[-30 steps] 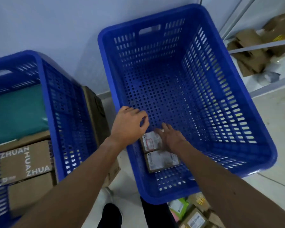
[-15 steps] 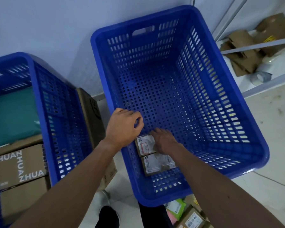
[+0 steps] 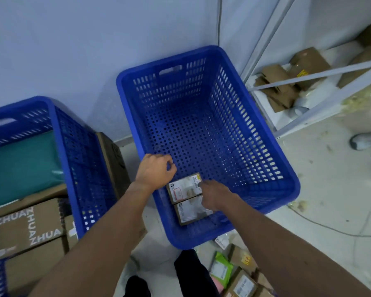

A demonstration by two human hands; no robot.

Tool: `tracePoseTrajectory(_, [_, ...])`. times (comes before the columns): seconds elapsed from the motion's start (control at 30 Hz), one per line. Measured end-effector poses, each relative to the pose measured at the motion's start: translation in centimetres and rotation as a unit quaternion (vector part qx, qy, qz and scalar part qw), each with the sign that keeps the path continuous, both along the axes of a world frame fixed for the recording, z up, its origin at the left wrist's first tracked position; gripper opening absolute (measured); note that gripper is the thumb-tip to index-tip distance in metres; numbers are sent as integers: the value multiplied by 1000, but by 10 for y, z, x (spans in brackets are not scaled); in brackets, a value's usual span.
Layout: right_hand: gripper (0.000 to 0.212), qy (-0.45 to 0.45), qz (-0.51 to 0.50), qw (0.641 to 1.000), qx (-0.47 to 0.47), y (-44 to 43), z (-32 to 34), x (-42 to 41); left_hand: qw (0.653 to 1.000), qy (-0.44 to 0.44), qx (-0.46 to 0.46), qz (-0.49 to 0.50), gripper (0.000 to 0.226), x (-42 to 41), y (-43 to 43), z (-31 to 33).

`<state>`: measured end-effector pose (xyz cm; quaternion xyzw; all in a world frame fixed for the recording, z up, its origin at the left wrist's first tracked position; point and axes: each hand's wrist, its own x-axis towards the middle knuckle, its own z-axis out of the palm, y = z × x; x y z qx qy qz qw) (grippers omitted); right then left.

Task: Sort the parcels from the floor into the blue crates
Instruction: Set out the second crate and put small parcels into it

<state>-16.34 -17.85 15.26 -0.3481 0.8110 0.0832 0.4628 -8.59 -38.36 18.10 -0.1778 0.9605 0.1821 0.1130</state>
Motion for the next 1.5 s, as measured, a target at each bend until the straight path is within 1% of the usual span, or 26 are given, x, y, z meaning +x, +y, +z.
tracePoseTrajectory(0.13, [54,45,-28,999,-9,21,52,3,992,-78,84,53,31,14,13,38])
tracePoseTrajectory(0.23, [49,77,-55,995,-21,33,98,16,986,-101,109,75,32,34,23,74])
tracePoseTrajectory(0.33, [44,95,-101,990,-35,50,143,43,981,-93,142,95,29,60,41,111])
tracePoseTrajectory(0.43, [43,128,-144,980,-54,68,175,75,980,-71,165,89,30,85,55,141])
tracePoseTrajectory(0.63, [41,177,-212,959,-63,104,220,154,986,-22,165,21,30,131,72,188])
tracePoseTrajectory(0.8, [47,206,-269,939,-52,147,243,221,986,-16,165,-20,27,170,100,204])
tracePoseTrajectory(0.97, [48,208,-335,919,-25,204,250,276,982,-38,170,-76,29,211,150,214])
tracePoseTrajectory(1.03, [48,200,-359,911,-15,227,248,296,978,-50,182,-85,29,222,171,213])
tracePoseTrajectory(1.23, [43,183,-409,894,7,306,222,352,970,-99,188,-120,30,244,236,189])
tracePoseTrajectory(1.33, [41,167,-430,887,16,350,199,381,966,-116,198,-120,33,260,277,170])
tracePoseTrajectory(1.4, [44,147,-440,886,13,378,179,398,965,-128,199,-111,33,270,303,154])
tracePoseTrajectory(1.5, [45,121,-437,891,4,416,145,417,963,-145,215,-69,30,288,341,126])
